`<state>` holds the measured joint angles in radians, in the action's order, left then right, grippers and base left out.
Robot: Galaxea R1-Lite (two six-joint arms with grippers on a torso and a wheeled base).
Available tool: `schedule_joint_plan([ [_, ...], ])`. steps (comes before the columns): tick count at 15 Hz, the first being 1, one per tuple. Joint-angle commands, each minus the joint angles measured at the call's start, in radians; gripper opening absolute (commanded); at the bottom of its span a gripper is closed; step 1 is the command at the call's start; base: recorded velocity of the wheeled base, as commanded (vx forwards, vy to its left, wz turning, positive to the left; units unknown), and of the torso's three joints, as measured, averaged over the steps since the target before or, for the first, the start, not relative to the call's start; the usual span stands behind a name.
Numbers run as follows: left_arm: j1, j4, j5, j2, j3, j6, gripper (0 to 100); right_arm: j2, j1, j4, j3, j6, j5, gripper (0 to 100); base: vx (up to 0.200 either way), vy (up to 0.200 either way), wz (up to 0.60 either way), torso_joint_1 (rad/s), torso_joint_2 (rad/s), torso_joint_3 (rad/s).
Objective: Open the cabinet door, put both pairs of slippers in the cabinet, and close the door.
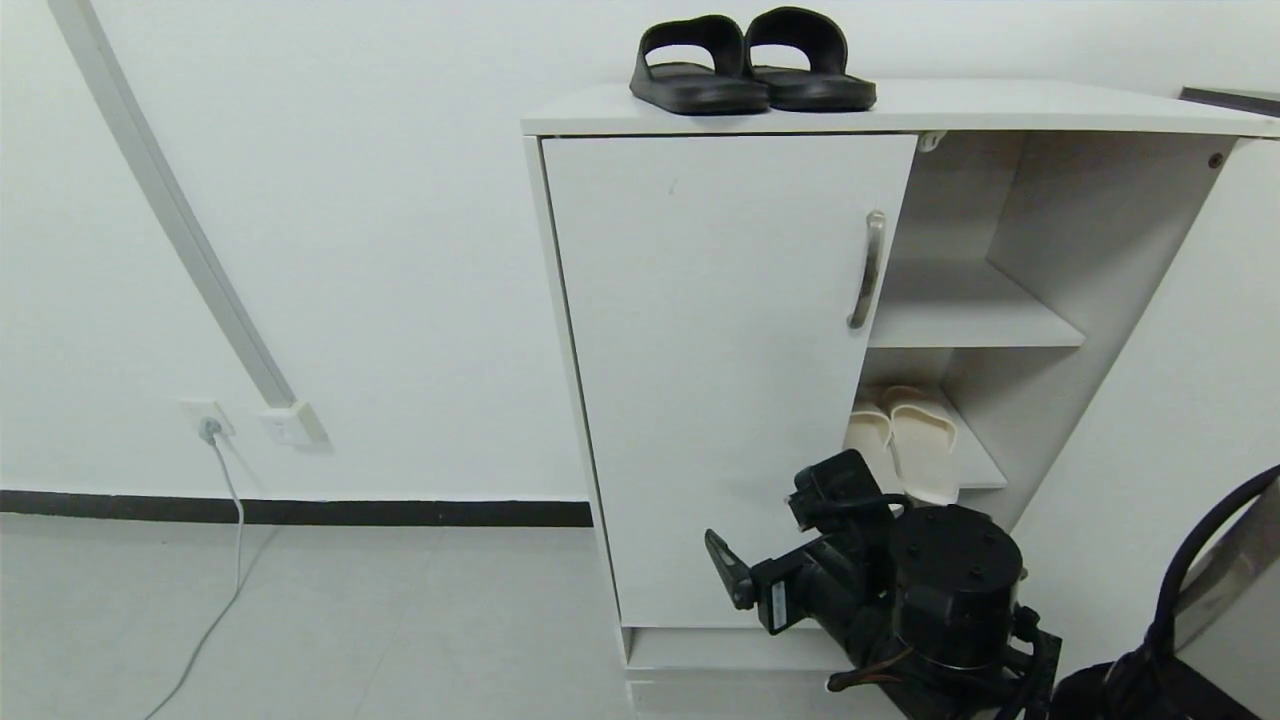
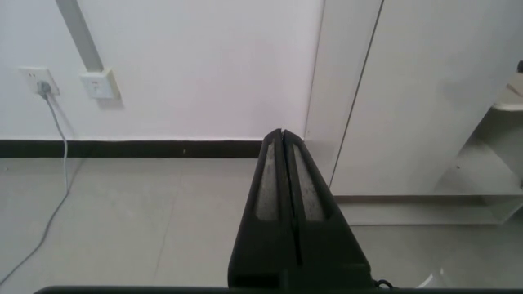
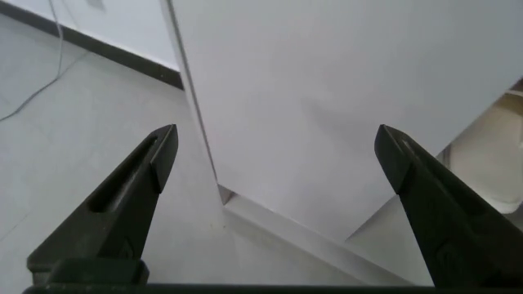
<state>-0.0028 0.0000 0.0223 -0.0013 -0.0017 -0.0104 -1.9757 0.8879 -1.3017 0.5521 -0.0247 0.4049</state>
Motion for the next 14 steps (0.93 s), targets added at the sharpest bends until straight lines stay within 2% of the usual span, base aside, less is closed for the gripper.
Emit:
schedule_joint_plan([
  [1,0.000,0.000,0.001,0.001,0.000,0.000,0,0.009,0.000,-0.001,-0.003,0.000,0.000,100,0.000,0.000,0.00,0.000,0.00,0.000],
  [6,0.000,0.000,0.001,0.001,0.000,0.000,0,0.008,0.002,-0.001,-0.001,0.002,-0.001,100,0.000,0.000,0.00,0.000,-0.04,-0.043],
  [9,0.000,0.000,0.001,0.001,0.000,0.000,0,0.008,0.002,-0.001,-0.003,0.000,0.000,100,0.000,0.000,0.00,0.020,-0.22,-0.338],
  [14,0.000,0.000,0.001,0.001,0.000,0.000,0,0.006,0.002,-0.001,-0.003,0.002,0.000,100,0.000,0.000,0.00,0.063,-0.51,-0.361],
])
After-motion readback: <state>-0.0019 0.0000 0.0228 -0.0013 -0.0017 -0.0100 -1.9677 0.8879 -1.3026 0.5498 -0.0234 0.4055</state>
